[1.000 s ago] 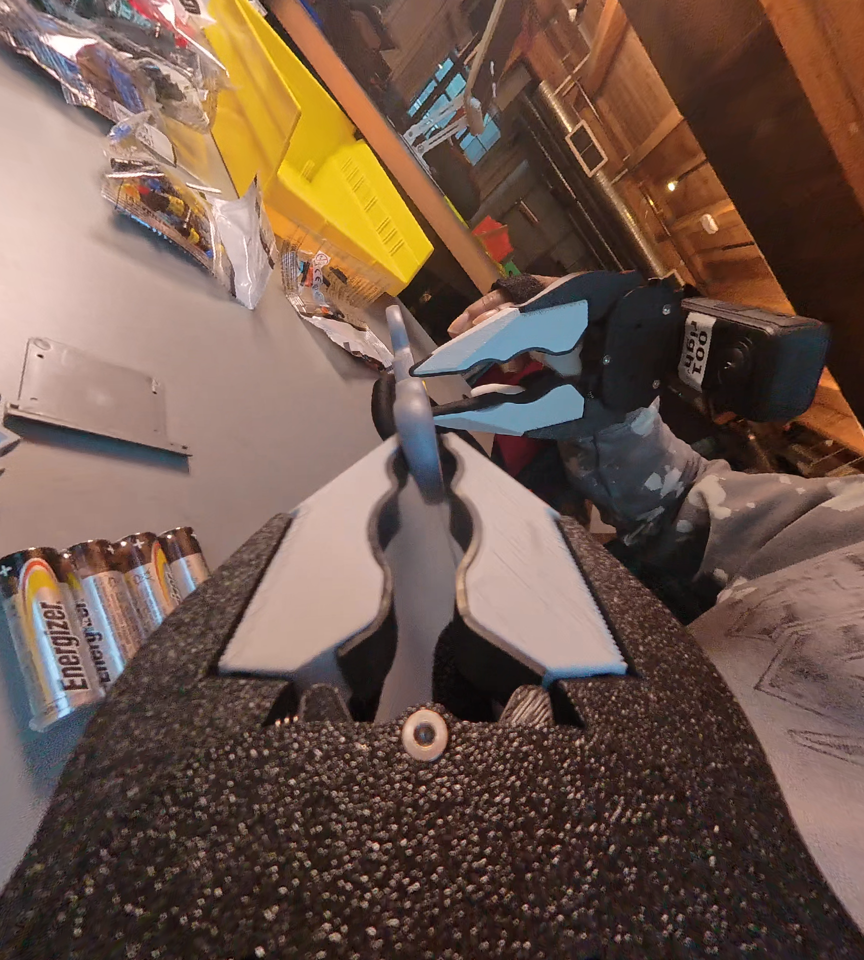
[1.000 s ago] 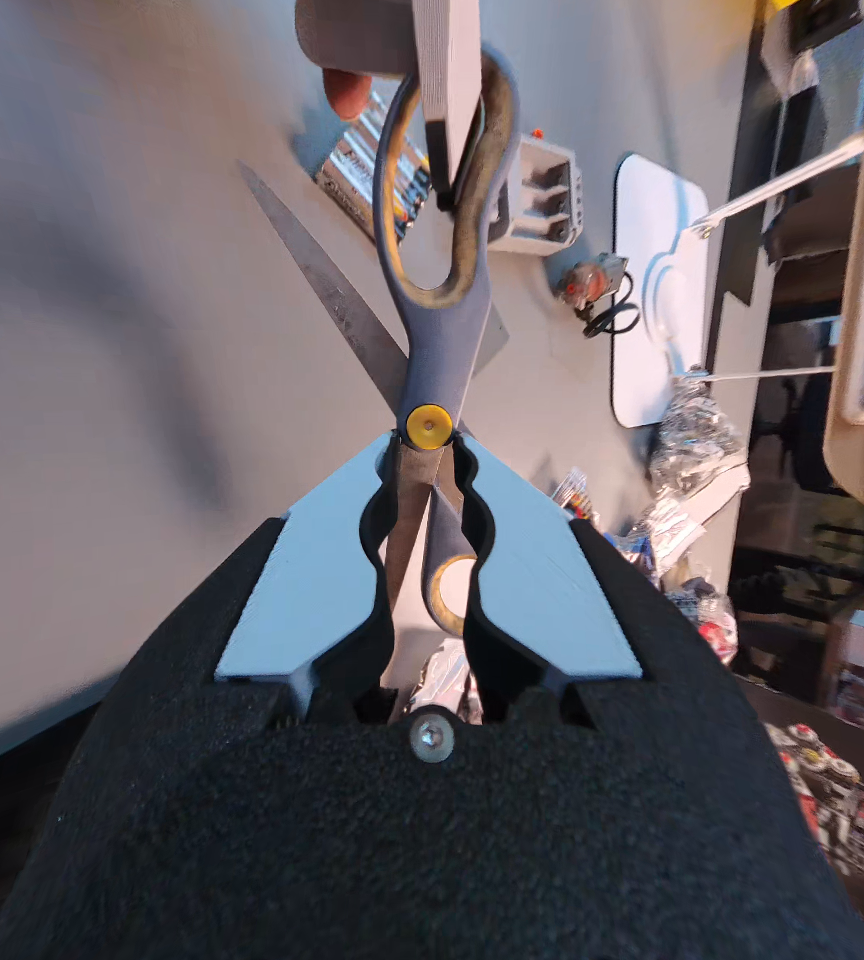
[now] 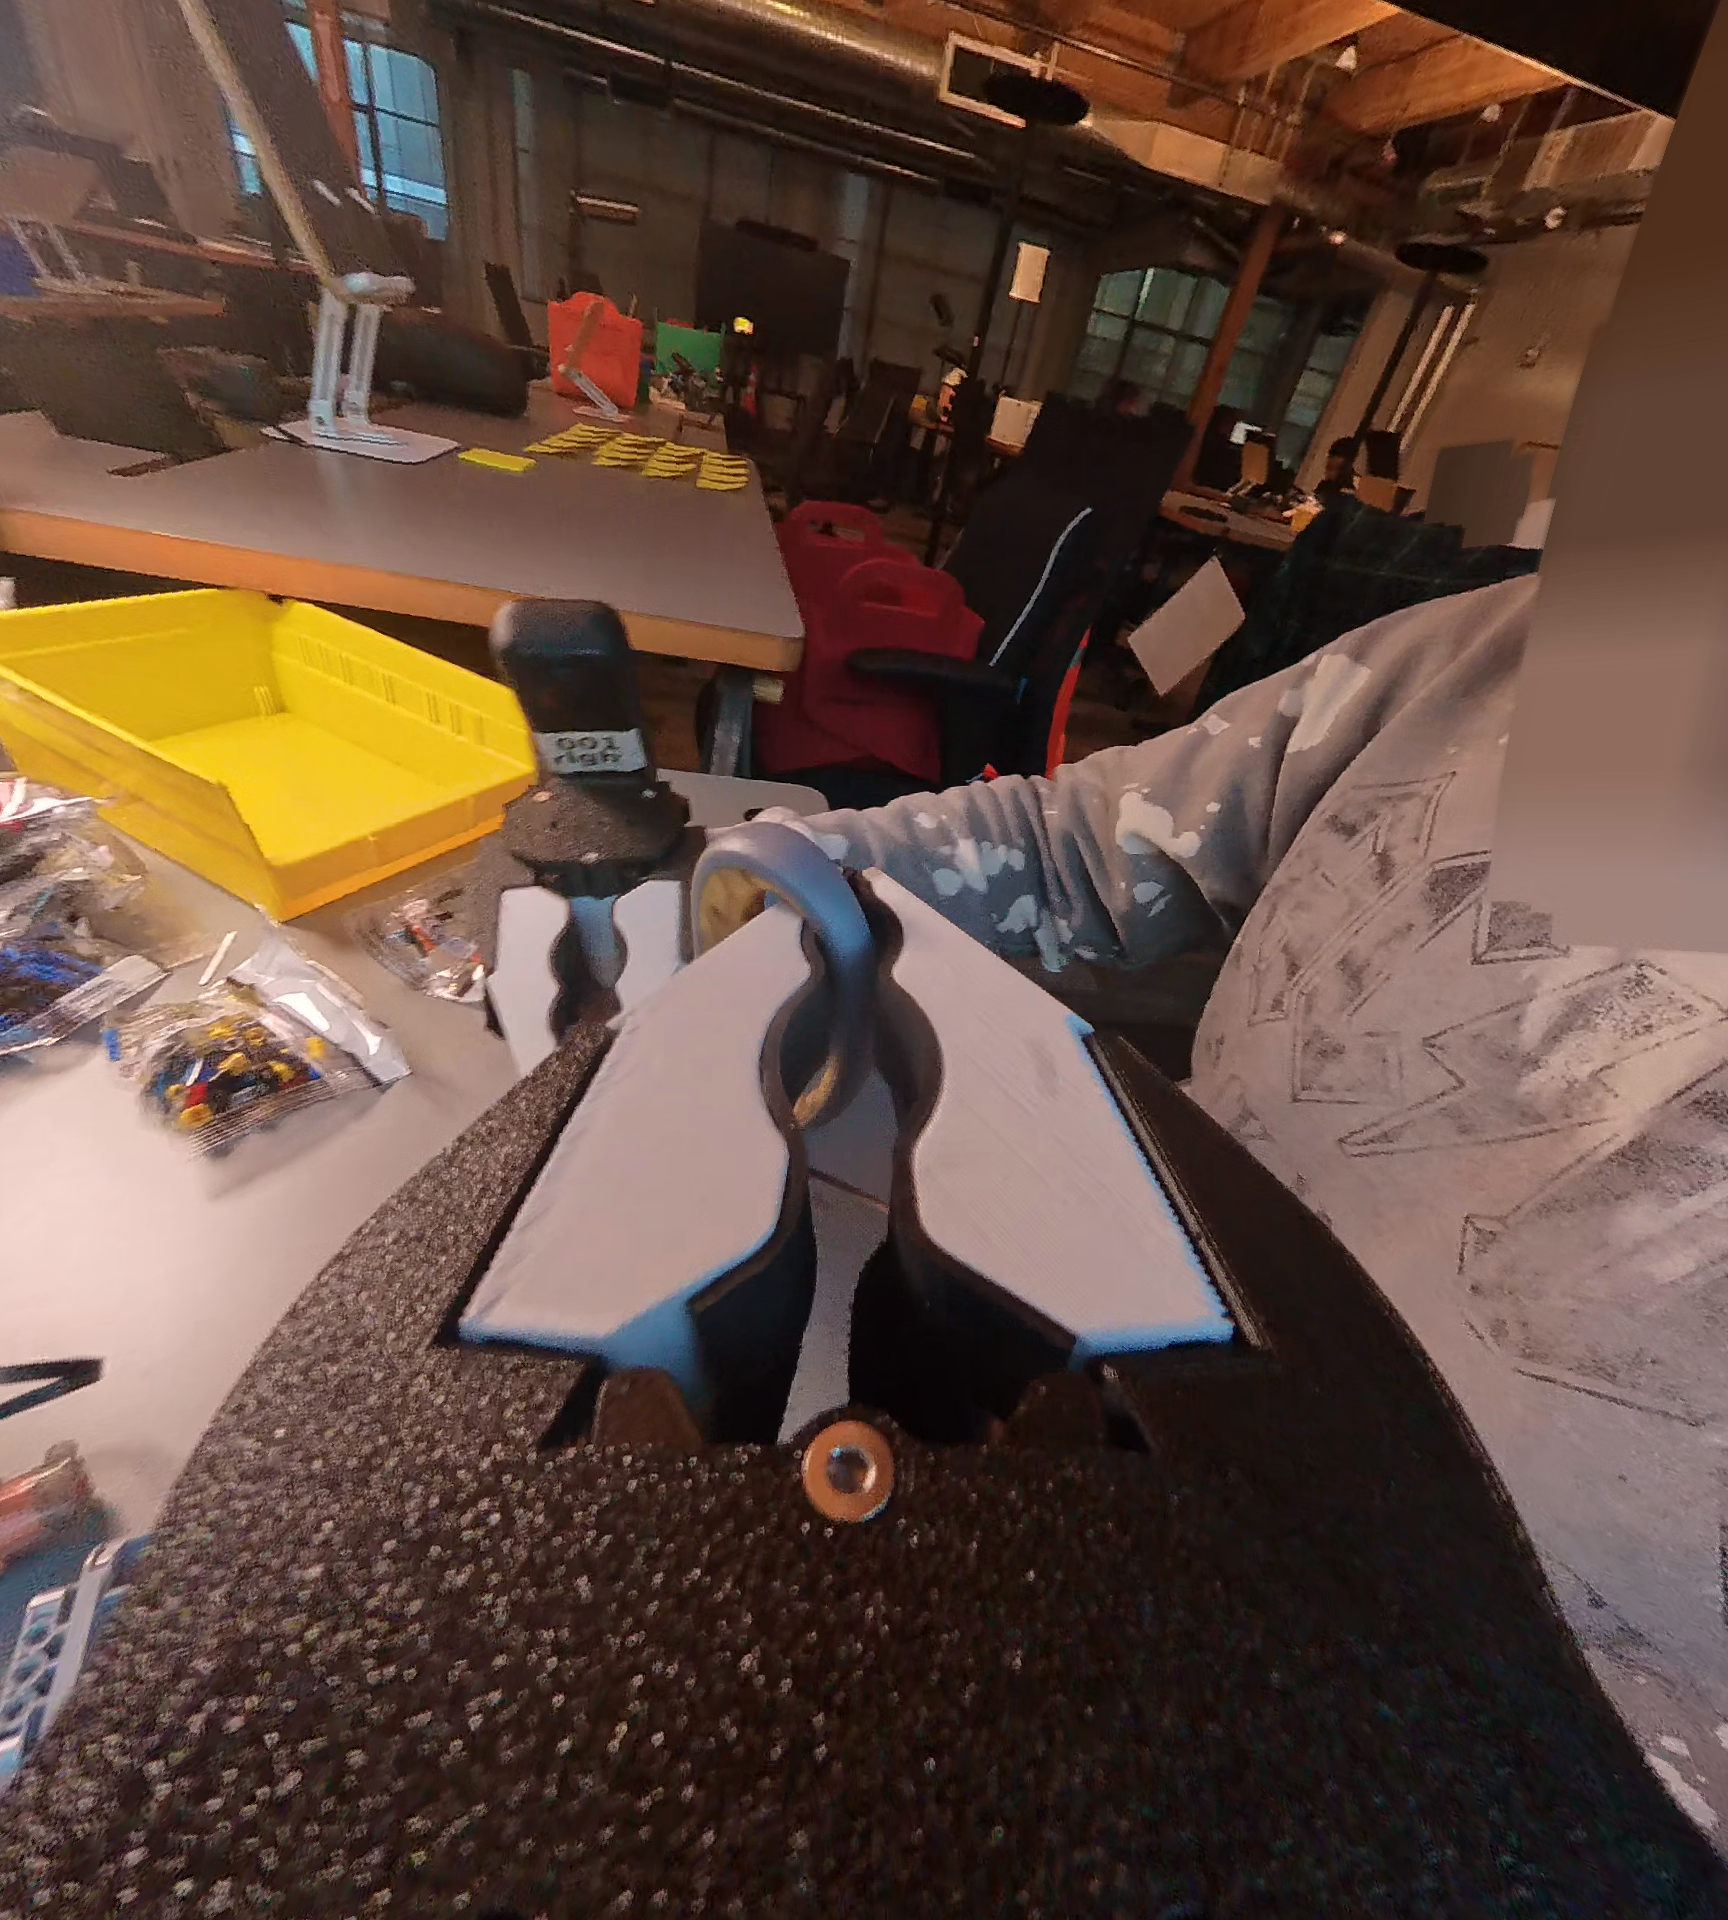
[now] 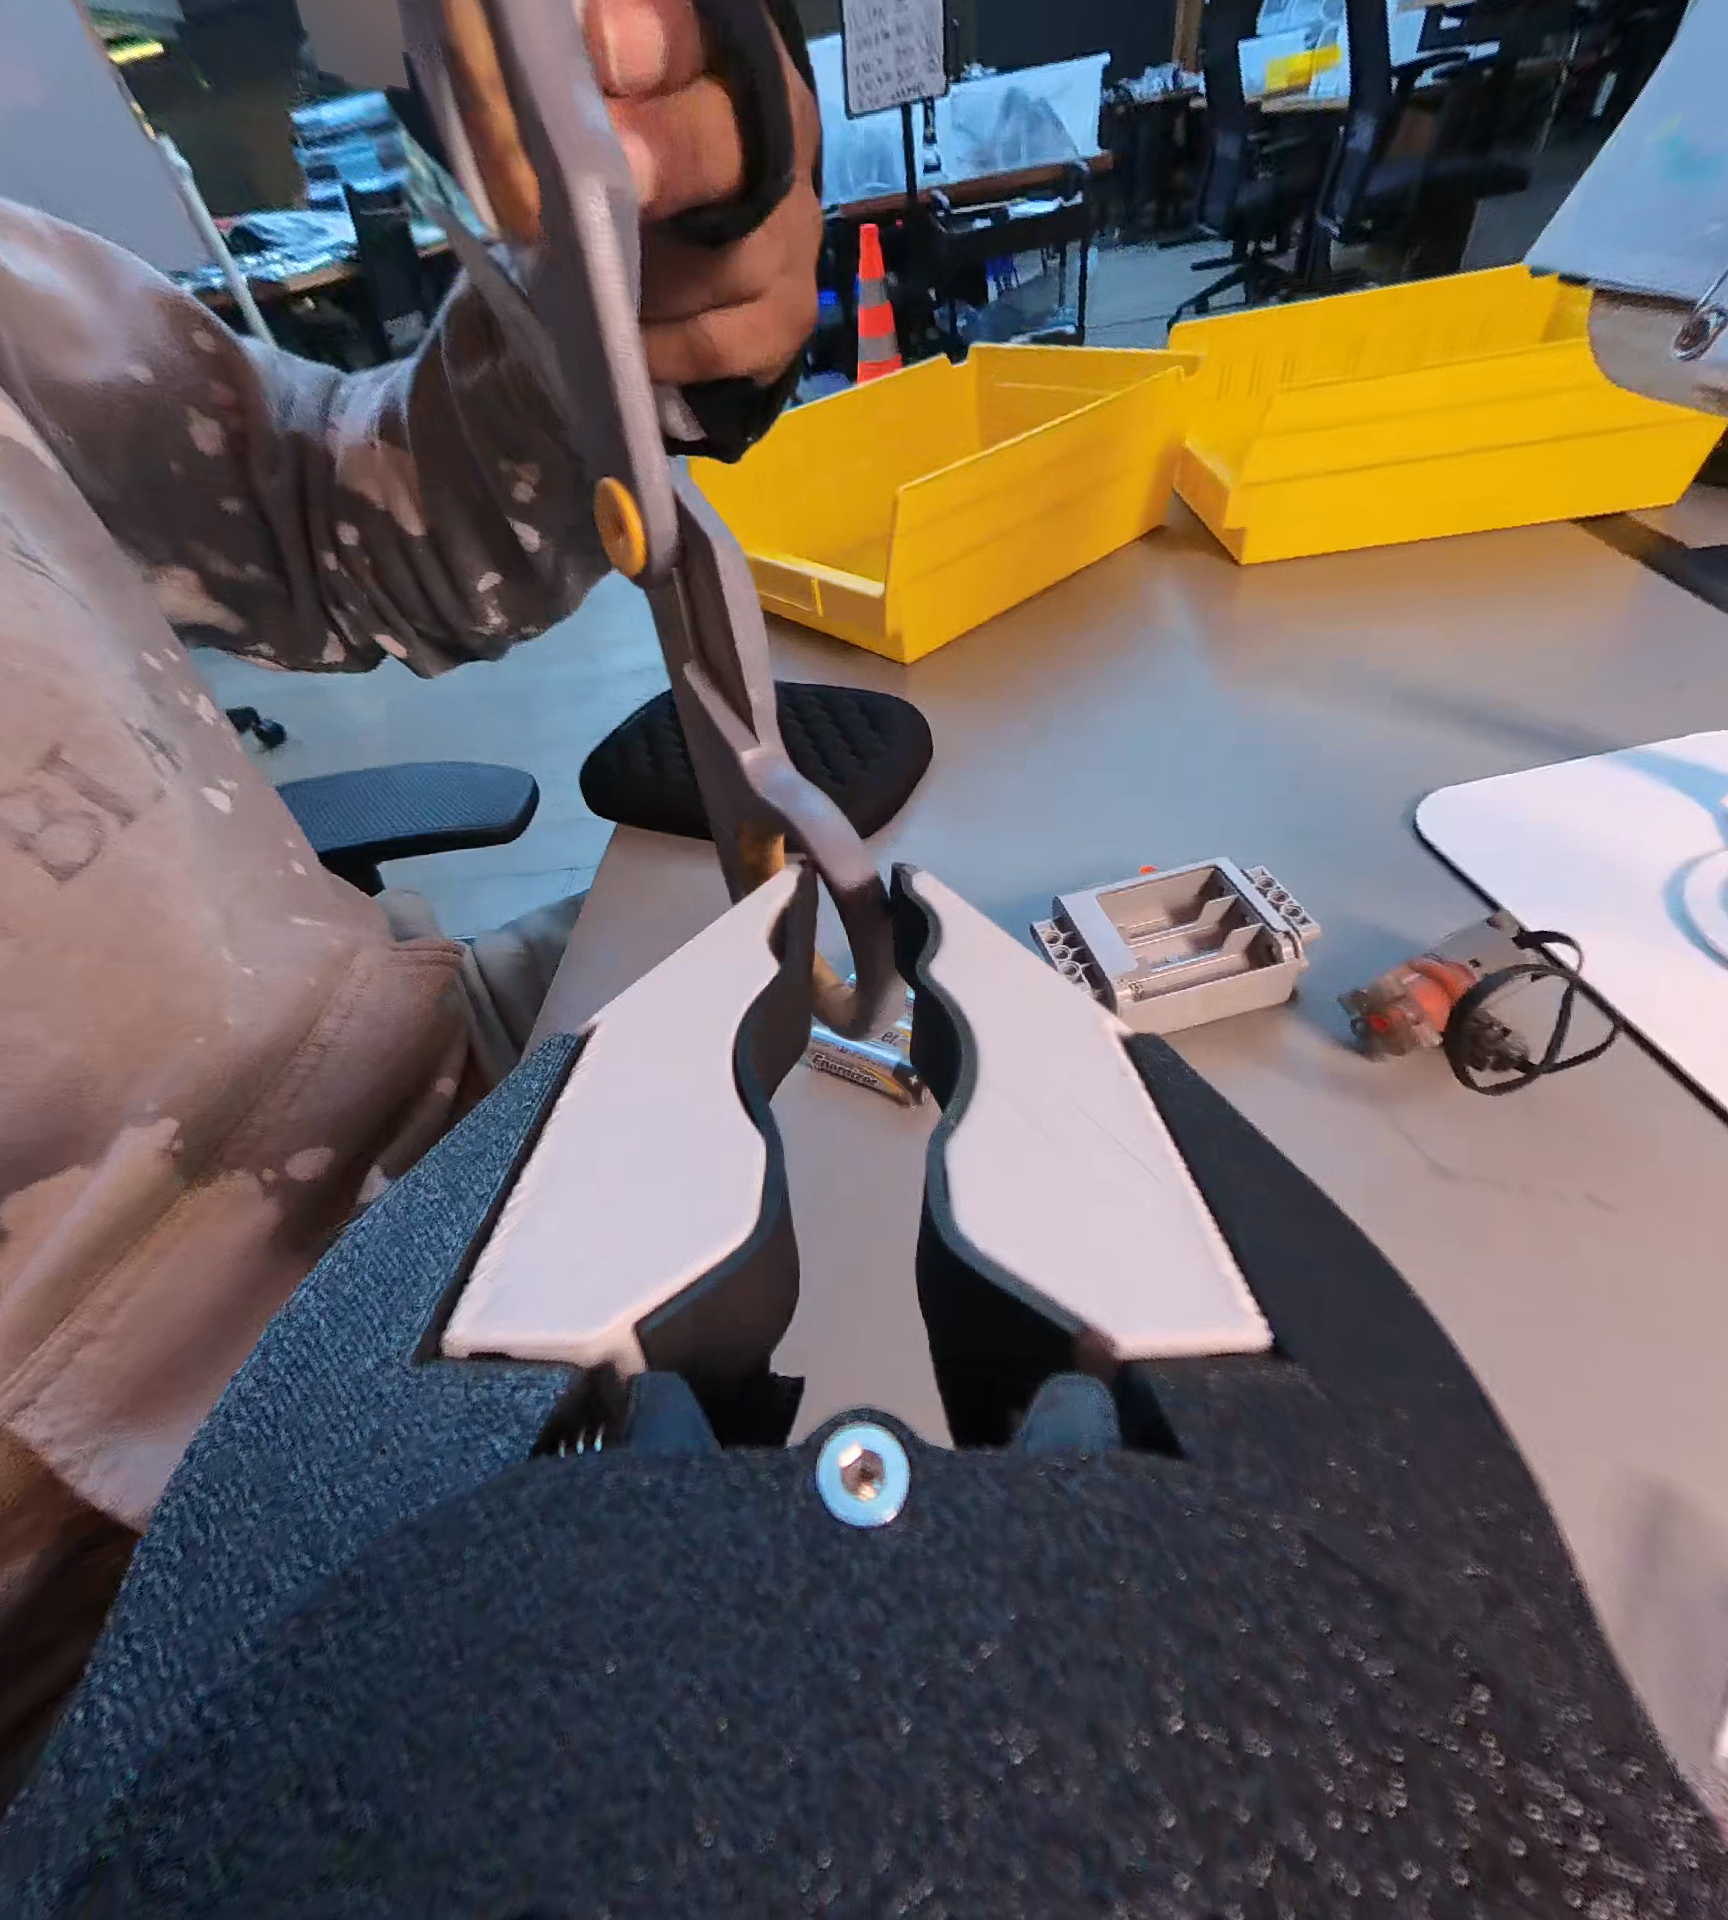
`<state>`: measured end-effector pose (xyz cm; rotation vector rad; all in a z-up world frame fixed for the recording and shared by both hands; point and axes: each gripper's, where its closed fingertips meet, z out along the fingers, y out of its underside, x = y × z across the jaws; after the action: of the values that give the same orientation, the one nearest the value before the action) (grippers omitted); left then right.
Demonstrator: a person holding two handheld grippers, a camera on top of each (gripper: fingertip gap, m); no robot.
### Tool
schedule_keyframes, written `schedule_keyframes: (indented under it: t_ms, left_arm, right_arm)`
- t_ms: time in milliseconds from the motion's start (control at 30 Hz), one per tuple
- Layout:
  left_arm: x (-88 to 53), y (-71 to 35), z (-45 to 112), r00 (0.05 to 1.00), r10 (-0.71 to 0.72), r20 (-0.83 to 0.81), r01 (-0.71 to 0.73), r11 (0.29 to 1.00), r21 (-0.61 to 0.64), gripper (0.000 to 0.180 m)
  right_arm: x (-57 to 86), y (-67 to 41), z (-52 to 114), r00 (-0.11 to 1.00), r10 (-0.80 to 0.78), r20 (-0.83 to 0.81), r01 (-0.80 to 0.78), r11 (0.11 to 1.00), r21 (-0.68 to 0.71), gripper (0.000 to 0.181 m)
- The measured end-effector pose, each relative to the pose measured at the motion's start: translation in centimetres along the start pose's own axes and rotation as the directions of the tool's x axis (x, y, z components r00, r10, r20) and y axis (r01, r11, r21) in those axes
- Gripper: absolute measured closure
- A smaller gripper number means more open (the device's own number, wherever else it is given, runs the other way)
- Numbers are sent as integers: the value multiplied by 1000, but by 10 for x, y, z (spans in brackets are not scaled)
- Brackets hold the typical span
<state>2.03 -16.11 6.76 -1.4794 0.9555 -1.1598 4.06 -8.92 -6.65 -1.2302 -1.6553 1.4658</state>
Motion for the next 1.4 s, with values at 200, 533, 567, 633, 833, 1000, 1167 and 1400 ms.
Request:
schedule_keyframes:
  t_ms: [200, 533, 567, 633, 833, 1000, 1167, 1400]
  left_arm:
    - [-45, 28, -27, 977, -133, 169, 154, 981, -119, 180]
    - [-80, 58, 2, 939, 98, 329, 93, 851, -517, 180]
    - [-82, 50, 10, 938, 114, 326, 77, 851, -519, 180]
    - [-87, 38, 24, 933, 164, 322, 35, 846, -532, 180]
    - [-90, 26, 31, 941, 146, 306, 20, 877, -481, 180]
    - [-94, 22, 31, 933, 125, 336, 33, 903, -427, 180]
    - [-92, 2, 29, 937, 53, 344, 45, 962, -271, 180]
    - [-80, -2, 34, 945, 94, 314, -10, 966, -259, 180]
  right_arm:
    - [1, -21, -46, 996, -50, -76, 36, 984, -177, 171]
    - [-7, -63, -47, 951, -301, -66, 205, 779, -593, 172]
    - [-10, -70, -38, 946, -320, -56, 226, 771, -595, 172]
    - [-11, -87, -20, 929, -362, -75, 255, 775, -578, 172]
    - [-6, -108, -16, 937, -311, -158, 211, 865, -455, 173]
    - [-2, -112, -16, 922, -327, -208, 224, 887, -404, 171]
    - [4, -132, -16, 888, -312, -338, 258, 946, -196, 159]
    - [-8, -124, -8, 908, -262, -326, 254, 965, -67, 151]
